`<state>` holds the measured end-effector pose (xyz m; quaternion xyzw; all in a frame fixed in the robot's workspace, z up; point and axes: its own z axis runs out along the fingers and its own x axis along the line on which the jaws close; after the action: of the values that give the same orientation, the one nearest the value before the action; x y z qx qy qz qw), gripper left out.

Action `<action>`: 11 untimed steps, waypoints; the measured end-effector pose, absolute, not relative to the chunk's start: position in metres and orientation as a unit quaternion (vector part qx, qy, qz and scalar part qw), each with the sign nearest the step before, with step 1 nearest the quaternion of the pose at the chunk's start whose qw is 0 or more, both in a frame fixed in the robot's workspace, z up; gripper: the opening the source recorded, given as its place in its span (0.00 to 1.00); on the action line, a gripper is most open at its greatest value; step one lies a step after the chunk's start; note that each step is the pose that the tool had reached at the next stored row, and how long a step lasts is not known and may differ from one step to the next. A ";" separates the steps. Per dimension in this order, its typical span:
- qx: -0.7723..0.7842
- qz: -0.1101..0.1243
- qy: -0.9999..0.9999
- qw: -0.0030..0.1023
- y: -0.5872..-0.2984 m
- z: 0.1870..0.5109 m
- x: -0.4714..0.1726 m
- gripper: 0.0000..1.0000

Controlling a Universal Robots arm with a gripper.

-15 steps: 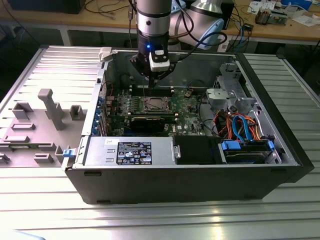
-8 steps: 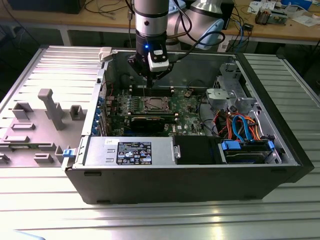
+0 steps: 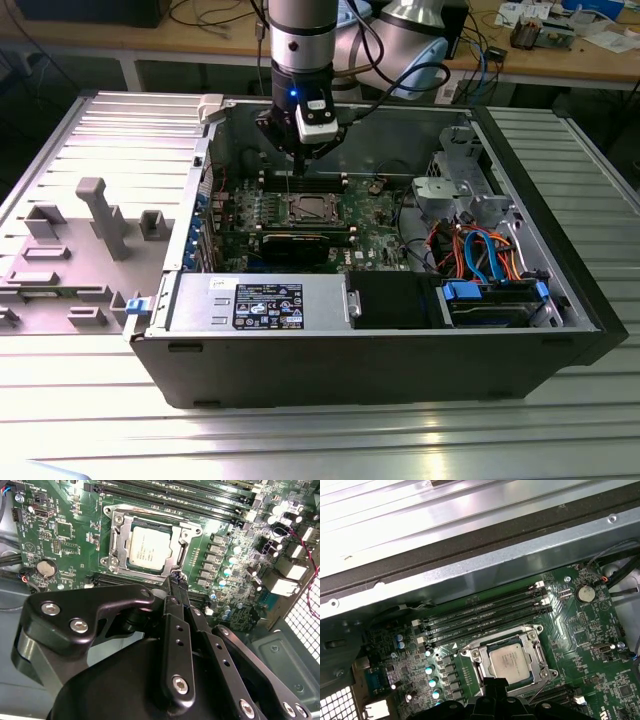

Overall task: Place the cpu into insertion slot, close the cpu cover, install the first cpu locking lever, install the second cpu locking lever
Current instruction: 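Install the first cpu locking lever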

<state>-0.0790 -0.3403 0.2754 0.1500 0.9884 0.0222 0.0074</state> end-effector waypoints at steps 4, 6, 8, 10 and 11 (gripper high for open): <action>0.150 0.022 0.988 0.007 -0.340 0.275 -0.079 0.11; 0.150 0.022 0.988 0.007 -0.340 0.275 -0.079 0.11; 0.146 0.023 0.989 0.007 -0.340 0.275 -0.080 0.11; 0.141 0.023 0.990 0.007 -0.340 0.275 -0.081 0.11; 0.133 0.023 0.991 0.007 -0.340 0.275 -0.082 0.11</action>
<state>-0.0817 -0.3403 0.2753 0.1328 0.9909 0.0226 0.0069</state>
